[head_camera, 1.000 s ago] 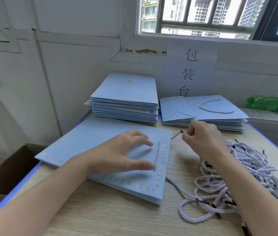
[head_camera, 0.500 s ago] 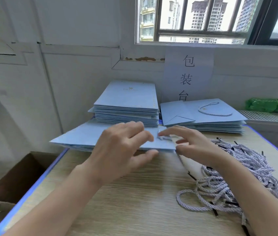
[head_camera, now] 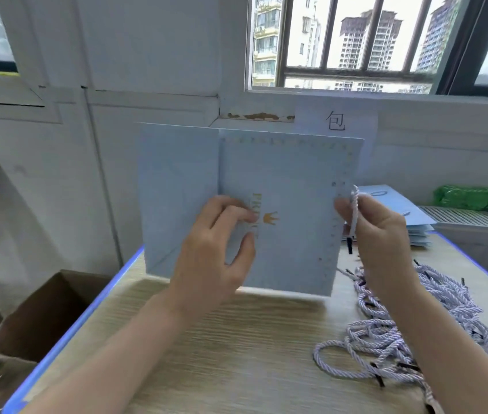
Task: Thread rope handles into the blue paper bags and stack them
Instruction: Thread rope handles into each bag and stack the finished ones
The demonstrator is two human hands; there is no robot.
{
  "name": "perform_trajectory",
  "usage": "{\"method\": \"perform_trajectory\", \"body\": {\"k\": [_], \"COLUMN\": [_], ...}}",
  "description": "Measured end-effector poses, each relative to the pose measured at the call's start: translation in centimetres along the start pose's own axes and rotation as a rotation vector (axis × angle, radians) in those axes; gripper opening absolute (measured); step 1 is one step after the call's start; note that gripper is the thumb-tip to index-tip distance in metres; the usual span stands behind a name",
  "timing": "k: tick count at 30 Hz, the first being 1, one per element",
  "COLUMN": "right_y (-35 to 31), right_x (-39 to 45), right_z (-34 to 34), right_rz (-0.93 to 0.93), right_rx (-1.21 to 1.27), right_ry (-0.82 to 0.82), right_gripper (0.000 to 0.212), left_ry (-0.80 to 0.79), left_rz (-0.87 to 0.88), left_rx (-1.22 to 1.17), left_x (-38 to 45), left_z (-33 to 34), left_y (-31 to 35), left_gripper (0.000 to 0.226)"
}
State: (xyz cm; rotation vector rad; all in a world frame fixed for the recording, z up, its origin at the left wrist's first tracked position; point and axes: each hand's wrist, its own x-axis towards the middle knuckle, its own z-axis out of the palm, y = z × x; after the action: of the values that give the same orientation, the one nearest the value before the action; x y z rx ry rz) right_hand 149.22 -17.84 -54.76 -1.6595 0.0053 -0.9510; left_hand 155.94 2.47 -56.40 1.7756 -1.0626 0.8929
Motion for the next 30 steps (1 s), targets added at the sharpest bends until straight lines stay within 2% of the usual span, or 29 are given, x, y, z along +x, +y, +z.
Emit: {"method": "perform_trajectory", "body": {"k": [2,5,6,8,10,12,14,16,17,20,25,28,30], "right_y": [0.2,0.5,0.7,1.4,1.7,1.5,1.4,1.7,1.8,2.0,1.9,1.6,1.0], "right_x": [-0.1,-0.6,-0.8,-1.2,-1.2,-0.7,0.1,0.7,0.8,0.7,0.1,-0.3,-0.6], "right_z": [0.1,1.0,1.2,1.6,1.5,0.4,-1.4,-3.2,-3.8,-3.7,-1.8,-0.9,-0.2], "right_rz": [0.120,0.348,0.393,0.406,0.303,0.212,0.185,0.221,0.267,0.363,0.223,0.129,0.057], "right_rx": [0.082,0.042,-0.075,-0.473,-0.861,-1.002,-1.103,-1.269,-1.334,-1.384,-1.436,-1.417,-1.231], "right_ry": [-0.022,-0.179,-0.267,-0.466,-0.581,-0.516,-0.372,-0.291,-0.308,-0.469,-0.575,-0.585,-0.527], "right_gripper": [0.032,0.018,0.019,0.030,0.034,0.024,0.019,0.017,0.015,0.009,0.016,0.019,0.016], "left_ry": [-0.055,-0.172,-0.245,-0.440,-0.634,-0.798,-0.934,-0.988,-1.013,-1.097,-1.140,-1.147,-1.172], "left_rz": [0.006,-0.004,-0.015,-0.053,-0.079,-0.104,-0.138,-0.168,-0.184,-0.252,-0.304,-0.296,-0.297], "left_rx": [0.001,-0.005,0.007,0.038,0.098,0.177,0.232,0.231,0.228,0.265,0.339,0.395,0.401], "left_x": [-0.1,-0.4,-0.5,-0.9,-1.4,-1.8,-1.8,-1.7,-1.6,-1.6,-2.1,-2.4,-2.3], "left_z": [0.2,0.4,0.5,0.9,1.4,1.6,1.5,1.3,1.3,1.3,1.9,2.4,2.6], "left_y": [-0.2,-0.4,-0.5,-1.1,-1.5,-1.5,-1.4,-1.1,-1.1,-0.7,1.1,1.4,1.4], "left_gripper": [0.016,0.019,0.023,0.036,0.051,0.056,0.055,0.058,0.061,0.081,0.115,0.119,0.108]}}
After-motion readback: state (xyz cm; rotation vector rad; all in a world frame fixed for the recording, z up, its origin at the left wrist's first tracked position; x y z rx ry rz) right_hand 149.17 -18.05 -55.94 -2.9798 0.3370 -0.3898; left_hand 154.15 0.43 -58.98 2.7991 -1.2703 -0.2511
